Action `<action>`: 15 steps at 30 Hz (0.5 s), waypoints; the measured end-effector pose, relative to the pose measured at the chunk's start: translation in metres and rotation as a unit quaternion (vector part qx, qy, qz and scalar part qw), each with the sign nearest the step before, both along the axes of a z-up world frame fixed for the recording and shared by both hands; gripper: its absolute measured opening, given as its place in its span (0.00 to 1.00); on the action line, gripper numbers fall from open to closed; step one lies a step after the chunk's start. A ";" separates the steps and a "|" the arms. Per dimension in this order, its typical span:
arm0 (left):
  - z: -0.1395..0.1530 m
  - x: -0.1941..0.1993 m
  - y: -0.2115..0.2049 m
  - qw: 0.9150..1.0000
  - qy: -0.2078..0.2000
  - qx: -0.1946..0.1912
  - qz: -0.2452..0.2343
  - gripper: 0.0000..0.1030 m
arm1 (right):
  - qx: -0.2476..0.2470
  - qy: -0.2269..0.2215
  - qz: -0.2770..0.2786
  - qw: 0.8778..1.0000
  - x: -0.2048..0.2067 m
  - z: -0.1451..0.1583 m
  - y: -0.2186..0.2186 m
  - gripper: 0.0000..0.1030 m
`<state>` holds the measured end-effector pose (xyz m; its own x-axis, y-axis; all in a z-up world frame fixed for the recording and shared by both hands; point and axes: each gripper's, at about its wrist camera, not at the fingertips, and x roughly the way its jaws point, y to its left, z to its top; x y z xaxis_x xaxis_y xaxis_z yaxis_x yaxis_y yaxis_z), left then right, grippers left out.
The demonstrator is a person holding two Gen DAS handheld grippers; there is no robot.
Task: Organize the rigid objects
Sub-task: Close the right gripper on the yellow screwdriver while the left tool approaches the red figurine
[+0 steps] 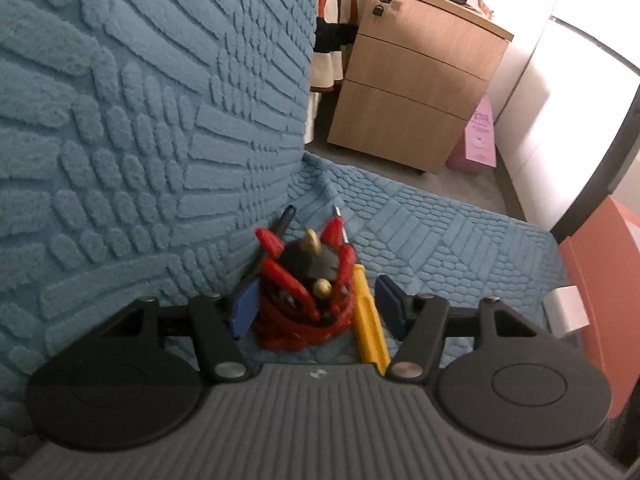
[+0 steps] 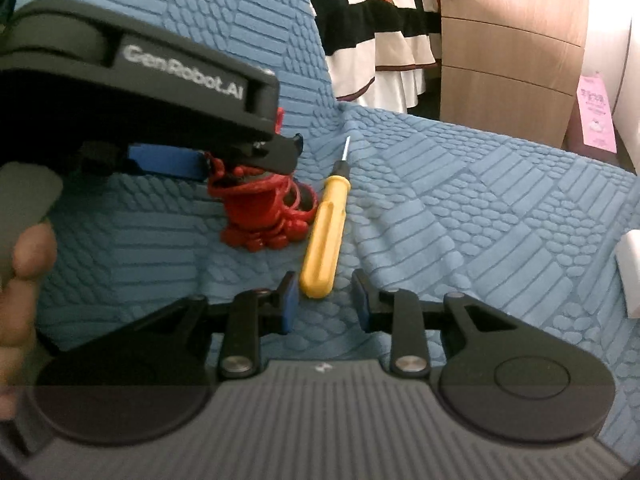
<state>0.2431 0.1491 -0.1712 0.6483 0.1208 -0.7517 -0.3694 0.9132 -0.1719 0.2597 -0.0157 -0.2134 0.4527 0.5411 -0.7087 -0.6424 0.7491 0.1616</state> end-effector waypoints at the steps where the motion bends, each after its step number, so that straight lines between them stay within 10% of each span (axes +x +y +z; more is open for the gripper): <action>1: 0.000 0.001 0.000 1.000 0.000 0.003 0.001 0.61 | 0.001 0.004 -0.003 1.000 0.003 -0.001 0.000 0.29; 15: 0.012 -0.009 -0.006 0.999 -0.014 -0.016 -0.031 0.57 | -0.036 -0.029 -0.019 0.999 -0.015 0.025 -0.012 0.19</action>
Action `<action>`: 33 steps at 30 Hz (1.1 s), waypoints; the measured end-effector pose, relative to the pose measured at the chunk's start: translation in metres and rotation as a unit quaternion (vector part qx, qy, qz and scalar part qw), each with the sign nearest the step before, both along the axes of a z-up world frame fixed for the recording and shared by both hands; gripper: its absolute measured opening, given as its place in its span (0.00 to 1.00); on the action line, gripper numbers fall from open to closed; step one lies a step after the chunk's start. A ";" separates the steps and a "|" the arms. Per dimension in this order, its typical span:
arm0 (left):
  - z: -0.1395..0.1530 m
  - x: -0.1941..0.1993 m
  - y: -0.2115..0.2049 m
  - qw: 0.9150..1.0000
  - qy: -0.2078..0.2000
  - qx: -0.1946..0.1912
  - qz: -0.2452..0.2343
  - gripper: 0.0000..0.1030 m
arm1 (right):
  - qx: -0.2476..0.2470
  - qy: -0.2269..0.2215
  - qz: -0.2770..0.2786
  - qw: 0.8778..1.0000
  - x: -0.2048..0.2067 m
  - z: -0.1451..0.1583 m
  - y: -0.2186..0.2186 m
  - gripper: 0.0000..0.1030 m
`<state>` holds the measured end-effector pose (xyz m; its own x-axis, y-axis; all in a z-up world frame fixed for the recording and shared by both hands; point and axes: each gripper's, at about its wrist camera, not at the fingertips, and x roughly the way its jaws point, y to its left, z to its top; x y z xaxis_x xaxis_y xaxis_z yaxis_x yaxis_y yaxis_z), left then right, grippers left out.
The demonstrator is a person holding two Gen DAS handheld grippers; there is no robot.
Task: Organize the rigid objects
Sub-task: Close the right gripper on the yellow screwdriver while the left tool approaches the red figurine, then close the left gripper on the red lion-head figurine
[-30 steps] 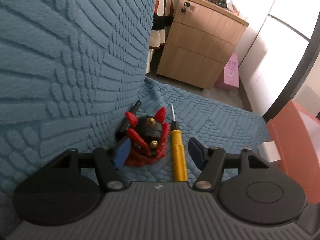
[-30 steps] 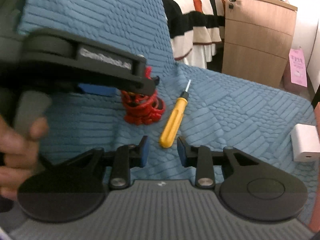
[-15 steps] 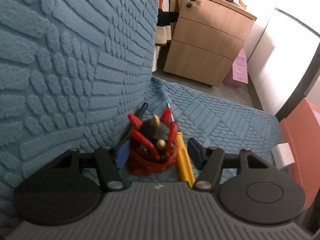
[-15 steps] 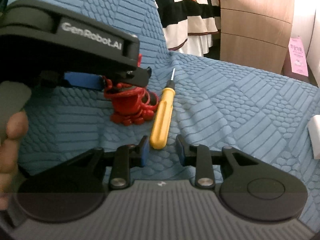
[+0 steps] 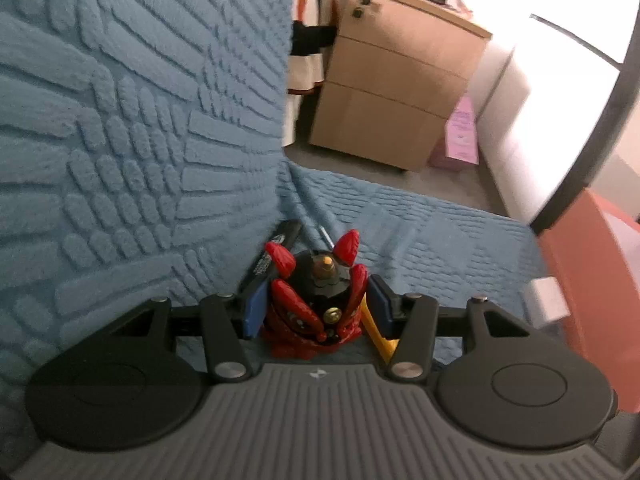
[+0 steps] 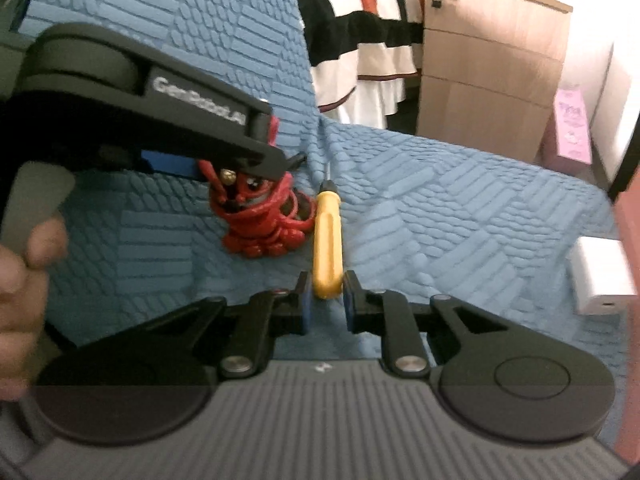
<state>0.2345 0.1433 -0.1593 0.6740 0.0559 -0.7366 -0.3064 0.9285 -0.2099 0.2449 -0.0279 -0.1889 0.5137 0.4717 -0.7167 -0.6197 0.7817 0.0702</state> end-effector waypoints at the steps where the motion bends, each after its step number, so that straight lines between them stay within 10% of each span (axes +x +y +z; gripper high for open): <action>1: 0.002 -0.003 -0.001 1.000 -0.001 -0.004 -0.004 0.57 | -0.006 -0.007 -0.002 1.000 -0.004 0.002 -0.002 0.19; 16: 0.015 -0.028 -0.032 0.997 -0.019 -0.047 -0.059 0.57 | -0.097 -0.098 0.003 0.990 -0.056 0.031 -0.048 0.18; 33: 0.001 -0.042 -0.068 0.993 0.006 -0.057 -0.107 0.57 | -0.065 0.006 -0.092 0.994 -0.089 0.032 -0.107 0.17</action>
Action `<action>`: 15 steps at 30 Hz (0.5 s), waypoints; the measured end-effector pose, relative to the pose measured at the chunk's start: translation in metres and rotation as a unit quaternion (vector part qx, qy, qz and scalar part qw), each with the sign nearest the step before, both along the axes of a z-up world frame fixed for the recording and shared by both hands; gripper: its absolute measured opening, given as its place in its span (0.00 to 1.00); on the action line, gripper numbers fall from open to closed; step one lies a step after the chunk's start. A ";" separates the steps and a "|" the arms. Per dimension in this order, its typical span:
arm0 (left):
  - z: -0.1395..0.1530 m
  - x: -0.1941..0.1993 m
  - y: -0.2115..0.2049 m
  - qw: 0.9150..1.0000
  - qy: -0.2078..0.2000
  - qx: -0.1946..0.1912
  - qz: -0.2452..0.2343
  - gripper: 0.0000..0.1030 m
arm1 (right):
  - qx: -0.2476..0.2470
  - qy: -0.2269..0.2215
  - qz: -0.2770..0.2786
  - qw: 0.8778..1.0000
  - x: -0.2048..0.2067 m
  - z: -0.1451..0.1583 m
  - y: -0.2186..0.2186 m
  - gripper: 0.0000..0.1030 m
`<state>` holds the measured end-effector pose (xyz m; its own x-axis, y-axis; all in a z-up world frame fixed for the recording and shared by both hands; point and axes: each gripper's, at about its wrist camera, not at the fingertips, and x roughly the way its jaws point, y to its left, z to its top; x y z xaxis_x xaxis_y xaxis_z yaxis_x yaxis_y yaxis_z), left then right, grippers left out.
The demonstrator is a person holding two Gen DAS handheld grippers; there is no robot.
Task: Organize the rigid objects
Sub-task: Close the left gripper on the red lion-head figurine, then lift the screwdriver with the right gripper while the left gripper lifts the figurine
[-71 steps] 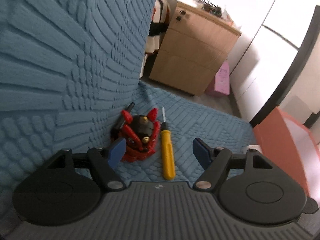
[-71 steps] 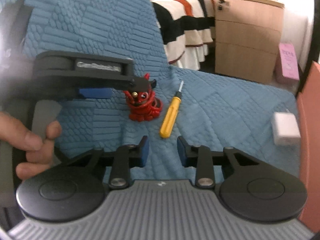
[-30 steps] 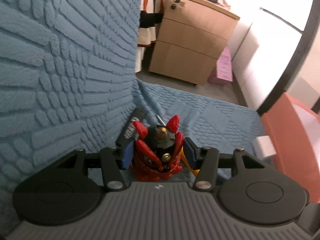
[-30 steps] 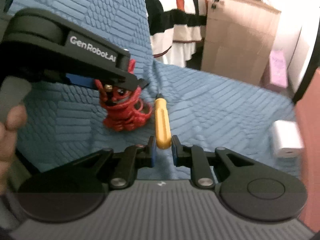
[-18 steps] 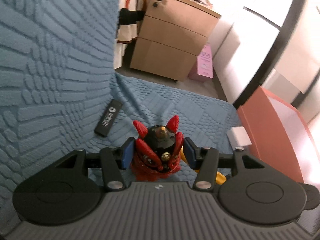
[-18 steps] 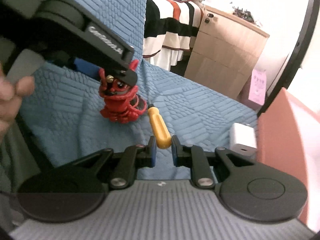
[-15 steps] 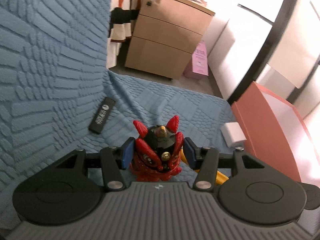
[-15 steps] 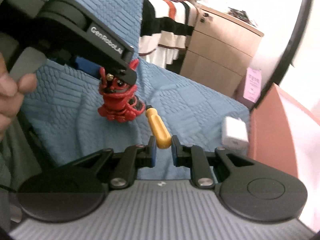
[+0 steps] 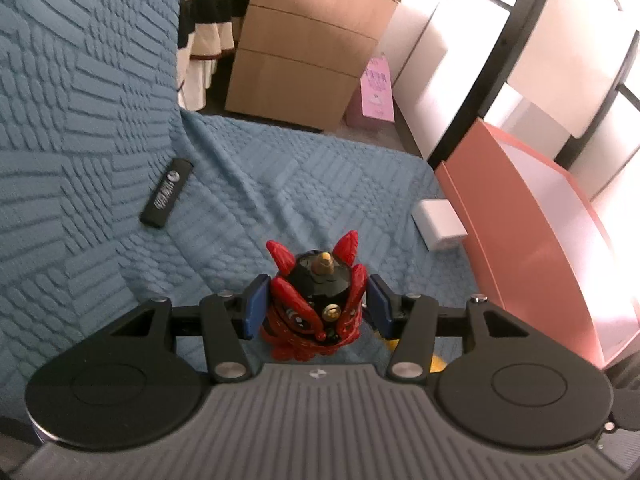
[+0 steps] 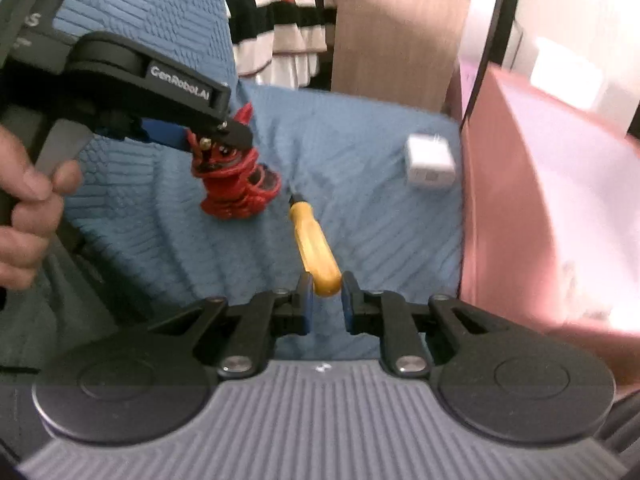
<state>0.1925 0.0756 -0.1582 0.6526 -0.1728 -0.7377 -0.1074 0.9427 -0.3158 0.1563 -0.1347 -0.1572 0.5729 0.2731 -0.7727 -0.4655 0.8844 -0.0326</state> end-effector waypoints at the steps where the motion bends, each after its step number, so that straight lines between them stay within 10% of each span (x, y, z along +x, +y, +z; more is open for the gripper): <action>1: -0.001 0.000 -0.002 1.000 0.003 0.000 -0.001 0.57 | 0.006 0.009 -0.002 1.000 0.001 -0.002 -0.001 0.17; 15: -0.007 0.006 -0.003 1.000 0.013 -0.007 -0.002 0.58 | 0.074 0.020 0.011 0.997 0.013 -0.004 -0.004 0.30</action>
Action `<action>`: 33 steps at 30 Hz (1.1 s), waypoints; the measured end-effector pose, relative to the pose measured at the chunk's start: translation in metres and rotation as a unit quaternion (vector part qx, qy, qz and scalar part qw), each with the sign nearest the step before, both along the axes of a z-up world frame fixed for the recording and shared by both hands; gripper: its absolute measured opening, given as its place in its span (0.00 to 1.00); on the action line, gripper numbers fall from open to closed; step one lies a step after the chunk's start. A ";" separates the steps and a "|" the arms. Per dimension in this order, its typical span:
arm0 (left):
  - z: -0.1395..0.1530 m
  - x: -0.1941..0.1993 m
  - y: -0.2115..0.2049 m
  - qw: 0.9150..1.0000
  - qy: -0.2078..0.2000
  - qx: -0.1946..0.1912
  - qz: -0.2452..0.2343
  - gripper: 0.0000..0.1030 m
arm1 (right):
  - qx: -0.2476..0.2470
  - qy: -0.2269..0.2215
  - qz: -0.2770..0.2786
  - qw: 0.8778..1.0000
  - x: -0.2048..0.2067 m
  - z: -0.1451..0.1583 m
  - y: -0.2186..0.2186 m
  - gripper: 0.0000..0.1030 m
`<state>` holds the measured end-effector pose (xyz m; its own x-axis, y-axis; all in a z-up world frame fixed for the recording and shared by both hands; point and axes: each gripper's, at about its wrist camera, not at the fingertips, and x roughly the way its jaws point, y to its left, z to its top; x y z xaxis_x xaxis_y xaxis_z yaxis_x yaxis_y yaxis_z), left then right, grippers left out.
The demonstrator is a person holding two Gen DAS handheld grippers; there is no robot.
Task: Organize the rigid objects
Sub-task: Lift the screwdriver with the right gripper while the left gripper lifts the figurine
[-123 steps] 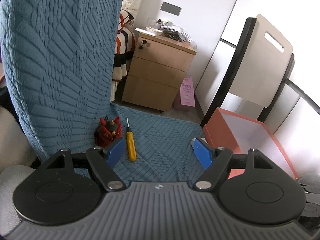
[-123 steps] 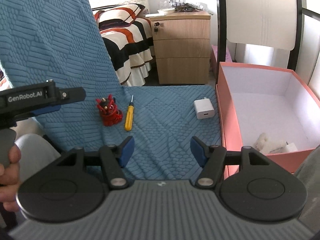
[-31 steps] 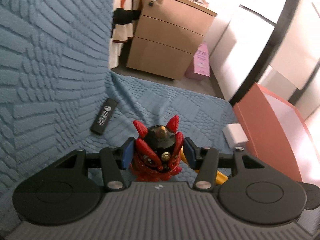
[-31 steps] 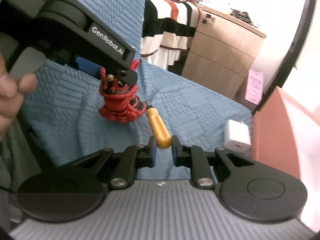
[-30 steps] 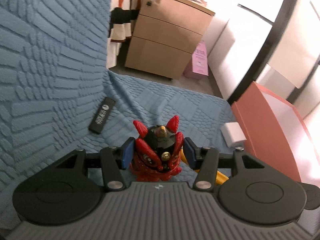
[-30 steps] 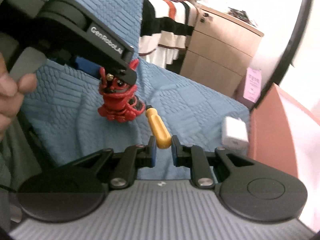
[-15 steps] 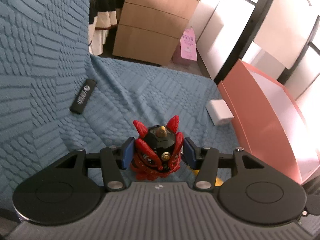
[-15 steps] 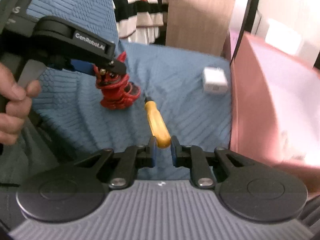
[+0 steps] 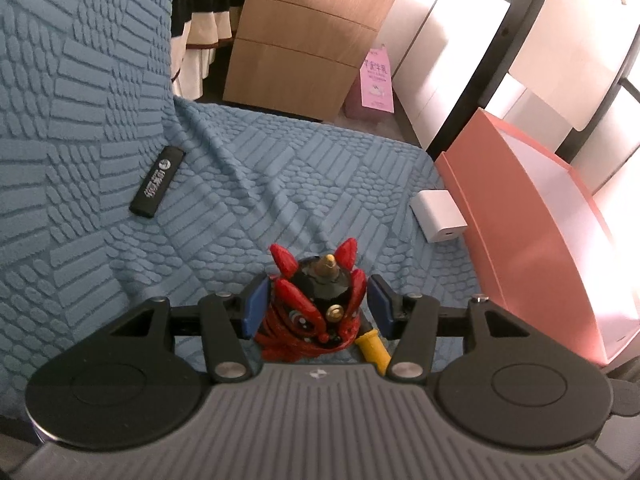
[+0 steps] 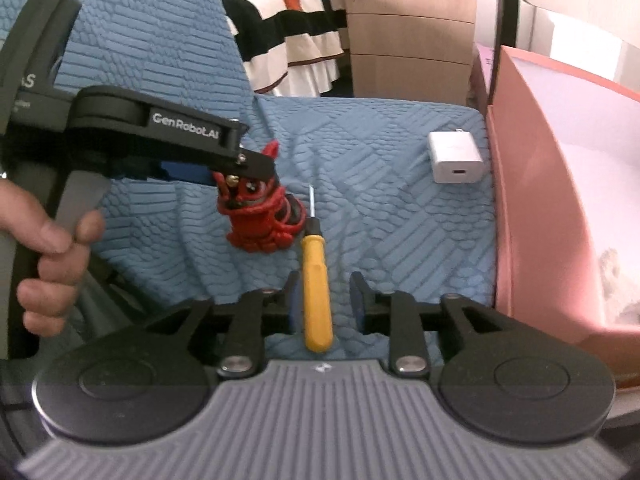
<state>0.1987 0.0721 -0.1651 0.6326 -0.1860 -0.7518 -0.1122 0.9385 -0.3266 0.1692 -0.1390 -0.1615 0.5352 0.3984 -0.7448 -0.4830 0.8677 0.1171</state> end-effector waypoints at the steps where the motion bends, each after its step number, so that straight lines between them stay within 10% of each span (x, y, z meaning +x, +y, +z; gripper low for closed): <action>1: 0.000 0.000 0.000 1.000 0.000 -0.002 0.000 0.58 | -0.002 -0.002 0.002 1.000 0.000 -0.001 0.002 0.30; 33: -0.001 0.000 -0.005 1.000 -0.006 0.030 -0.002 0.66 | -0.070 -0.032 0.005 0.997 0.026 -0.032 0.038 0.20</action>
